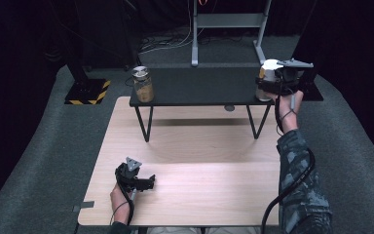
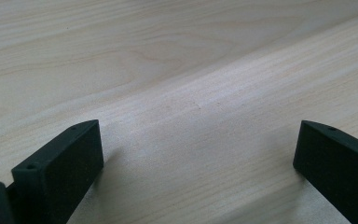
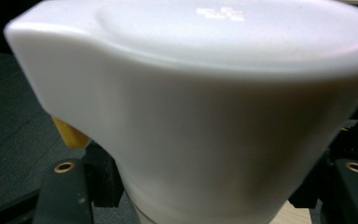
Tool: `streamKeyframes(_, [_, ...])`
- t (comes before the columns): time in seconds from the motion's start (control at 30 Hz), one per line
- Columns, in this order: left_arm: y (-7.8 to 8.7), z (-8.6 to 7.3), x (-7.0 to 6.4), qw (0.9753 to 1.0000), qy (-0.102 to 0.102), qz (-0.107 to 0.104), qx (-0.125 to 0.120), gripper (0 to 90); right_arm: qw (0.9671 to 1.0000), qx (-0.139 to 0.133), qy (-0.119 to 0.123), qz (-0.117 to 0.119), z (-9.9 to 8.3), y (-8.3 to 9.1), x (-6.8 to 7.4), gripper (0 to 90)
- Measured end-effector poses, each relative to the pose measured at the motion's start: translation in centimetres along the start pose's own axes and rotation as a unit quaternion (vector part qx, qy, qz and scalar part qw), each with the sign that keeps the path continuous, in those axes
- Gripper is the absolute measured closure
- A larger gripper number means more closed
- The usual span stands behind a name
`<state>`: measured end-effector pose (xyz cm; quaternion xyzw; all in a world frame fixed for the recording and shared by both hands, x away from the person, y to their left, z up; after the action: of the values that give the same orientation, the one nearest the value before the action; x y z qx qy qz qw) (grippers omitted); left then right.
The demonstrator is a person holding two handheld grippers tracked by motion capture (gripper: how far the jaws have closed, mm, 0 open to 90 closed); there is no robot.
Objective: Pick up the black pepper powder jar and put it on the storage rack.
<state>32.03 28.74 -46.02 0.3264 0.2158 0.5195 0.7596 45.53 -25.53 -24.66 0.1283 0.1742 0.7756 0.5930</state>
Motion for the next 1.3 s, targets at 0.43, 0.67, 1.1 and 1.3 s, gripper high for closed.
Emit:
streamKeyframes(0.43, [0.0, -0.1, -0.1, 1.0, 0.0, 0.001, -0.003, 0.8, 1.0, 0.001, 0.007, -0.005, 0.0, 0.1, 0.3, 29.5])
streamKeyframes(0.67, [0.0, -0.1, -0.1, 1.0, -0.002, 0.001, -0.003, 0.8, 0.9997, 0.01, 0.019, -0.014, 0.2, 0.1, 0.6, 15.2])
streamKeyframes(1.1, [0.0, -0.1, -0.2, 1.0, -0.004, 0.003, -0.003, 0.7, 0.9974, 0.069, 0.016, 0.005, -4.6, 3.8, 0.1, 0.0])
streamKeyframes(1.3, [0.0, -0.1, -0.3, 1.0, -0.006, 0.006, -0.004, 0.6, 0.9975, 0.065, -0.017, 0.023, -13.5, 6.9, 0.9, 0.0])
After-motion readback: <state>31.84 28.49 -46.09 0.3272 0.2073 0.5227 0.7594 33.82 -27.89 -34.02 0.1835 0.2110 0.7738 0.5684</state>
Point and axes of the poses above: each handheld gripper's, and its own axes: y roughly backward along the jaws, z roughly out of its top, x roughly to its left, the point moved 3 cm from there along -y, roughly forward along the jaws, and after that the axes turned 4 degrees about x, right-handed, at the moved point
